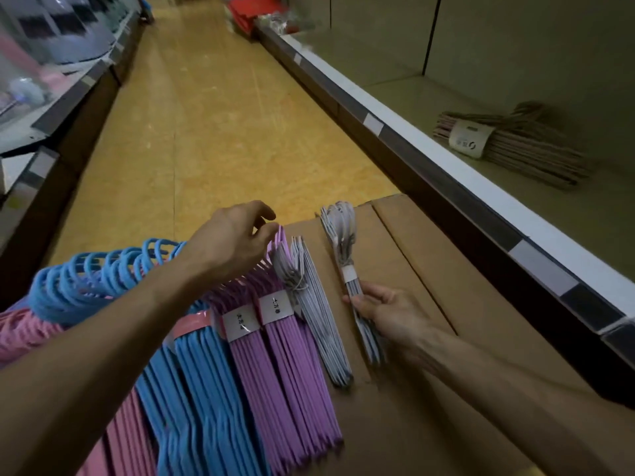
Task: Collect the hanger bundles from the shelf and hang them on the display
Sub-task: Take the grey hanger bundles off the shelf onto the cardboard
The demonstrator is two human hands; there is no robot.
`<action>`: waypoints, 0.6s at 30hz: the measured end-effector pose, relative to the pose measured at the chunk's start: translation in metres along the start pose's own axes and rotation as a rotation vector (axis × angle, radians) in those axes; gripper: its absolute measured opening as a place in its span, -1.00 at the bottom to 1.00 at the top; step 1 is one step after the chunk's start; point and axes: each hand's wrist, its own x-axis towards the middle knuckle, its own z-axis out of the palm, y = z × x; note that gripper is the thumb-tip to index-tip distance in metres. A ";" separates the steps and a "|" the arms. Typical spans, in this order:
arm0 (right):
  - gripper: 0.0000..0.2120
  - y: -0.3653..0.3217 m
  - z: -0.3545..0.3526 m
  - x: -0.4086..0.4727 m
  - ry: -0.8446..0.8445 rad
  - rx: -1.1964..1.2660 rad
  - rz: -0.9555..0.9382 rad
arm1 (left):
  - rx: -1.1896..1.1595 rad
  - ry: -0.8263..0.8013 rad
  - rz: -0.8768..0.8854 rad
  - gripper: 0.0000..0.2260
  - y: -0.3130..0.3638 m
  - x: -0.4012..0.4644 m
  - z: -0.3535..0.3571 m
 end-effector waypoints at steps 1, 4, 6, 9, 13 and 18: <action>-0.75 0.005 0.008 0.002 0.015 -0.010 0.013 | -0.009 0.007 0.008 -0.67 0.000 0.000 0.000; -0.71 0.026 0.025 0.013 0.041 -0.098 0.013 | -0.048 0.016 0.023 -0.68 0.002 0.001 0.003; -0.71 0.034 0.031 0.016 0.047 -0.190 0.005 | -0.054 0.015 0.042 -0.69 0.004 0.001 0.006; -0.72 0.035 0.035 0.017 0.033 -0.282 -0.034 | -0.036 0.007 0.084 -0.71 0.005 0.003 0.010; -0.70 0.031 0.036 0.018 -0.003 -0.355 -0.049 | 0.051 -0.007 0.141 -0.73 0.004 0.006 0.014; -0.72 0.025 0.036 0.020 -0.009 -0.455 -0.063 | 0.174 -0.060 0.149 -0.71 0.008 0.007 0.018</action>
